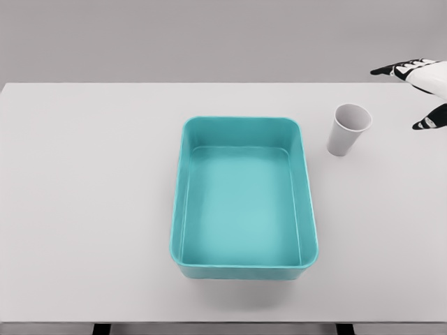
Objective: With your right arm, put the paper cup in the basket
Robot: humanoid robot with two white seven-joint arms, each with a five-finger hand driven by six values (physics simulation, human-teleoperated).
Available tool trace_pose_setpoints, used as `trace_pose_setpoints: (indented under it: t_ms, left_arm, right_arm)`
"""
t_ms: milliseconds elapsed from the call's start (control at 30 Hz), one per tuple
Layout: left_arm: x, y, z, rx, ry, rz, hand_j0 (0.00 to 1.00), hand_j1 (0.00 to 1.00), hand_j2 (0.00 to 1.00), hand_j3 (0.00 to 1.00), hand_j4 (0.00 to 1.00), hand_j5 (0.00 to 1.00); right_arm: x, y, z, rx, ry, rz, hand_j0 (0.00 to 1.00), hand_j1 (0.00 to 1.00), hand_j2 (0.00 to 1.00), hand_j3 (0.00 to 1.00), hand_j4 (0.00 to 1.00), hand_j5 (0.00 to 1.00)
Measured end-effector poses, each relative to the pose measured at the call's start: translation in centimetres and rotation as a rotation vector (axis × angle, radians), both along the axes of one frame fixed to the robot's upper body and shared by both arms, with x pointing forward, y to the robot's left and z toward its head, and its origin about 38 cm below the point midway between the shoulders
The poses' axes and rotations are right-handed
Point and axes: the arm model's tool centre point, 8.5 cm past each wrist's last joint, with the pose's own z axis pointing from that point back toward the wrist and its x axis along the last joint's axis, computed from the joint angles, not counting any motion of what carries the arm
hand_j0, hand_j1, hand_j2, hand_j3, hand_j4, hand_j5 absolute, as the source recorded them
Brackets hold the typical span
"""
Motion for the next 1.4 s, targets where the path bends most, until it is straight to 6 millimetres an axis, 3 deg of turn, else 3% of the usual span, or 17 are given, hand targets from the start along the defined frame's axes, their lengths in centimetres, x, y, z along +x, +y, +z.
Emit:
trace_pose_setpoints:
  t_ms: [167, 233, 300, 433, 600, 867, 967, 1400]
  left_arm:
    - [-0.1, 0.0, 0.0, 0.0, 0.001, 0.0, 1.0, 1.0, 1.0, 1.0, 1.0, 1.0]
    - [0.0, 0.0, 0.0, 0.0, 0.0, 0.0, 1.0, 1.0, 1.0, 1.0, 1.0, 1.0]
    - [-0.1, 0.0, 0.0, 0.0, 0.001, 0.0, 1.0, 1.0, 1.0, 1.0, 1.0, 1.0]
    - [-0.1, 0.0, 0.0, 0.0, 0.002, 0.0, 1.0, 1.0, 1.0, 1.0, 1.0, 1.0]
    - [-0.1, 0.0, 0.0, 0.0, 0.002, 0.0, 1.0, 1.0, 1.0, 1.0, 1.0, 1.0]
    - [-0.1, 0.0, 0.0, 0.0, 0.001, 0.0, 1.0, 1.0, 1.0, 1.0, 1.0, 1.0]
    - [-0.1, 0.0, 0.0, 0.0, 0.001, 0.0, 1.0, 1.0, 1.0, 1.0, 1.0, 1.0]
    - [-0.1, 0.0, 0.0, 0.0, 0.001, 0.0, 1.0, 1.0, 1.0, 1.0, 1.0, 1.0]
  right_arm:
    - [-0.1, 0.5, -0.3, 0.015, 0.021, 0.02, 0.96, 0.96, 0.96, 0.96, 0.96, 0.96]
    - [0.1, 0.6, 0.6, 0.098, 0.079, 0.038, 0.97, 0.97, 0.97, 0.97, 0.97, 0.97]
    - [0.6, -0.5, 1.6, 0.247, 0.131, 0.031, 0.97, 0.97, 0.97, 0.97, 0.97, 0.97]
    - [3.2, -4.7, 3.2, 0.62, 0.168, -0.043, 0.98, 0.98, 0.98, 0.98, 0.98, 0.98]
    - [4.9, -8.1, -2.4, 0.837, 0.263, -0.184, 0.99, 0.99, 0.99, 0.99, 0.99, 0.99]
    - [6.5, -8.3, -11.1, 0.894, 0.37, -0.322, 0.99, 0.99, 0.99, 0.99, 0.99, 0.99]
    - [6.5, -7.8, -12.5, 0.875, 0.39, -0.324, 0.99, 0.99, 0.99, 0.99, 0.99, 0.99]
    - [6.8, -4.5, -15.1, 0.831, 0.445, -0.255, 0.99, 0.99, 0.99, 0.99, 0.99, 0.99]
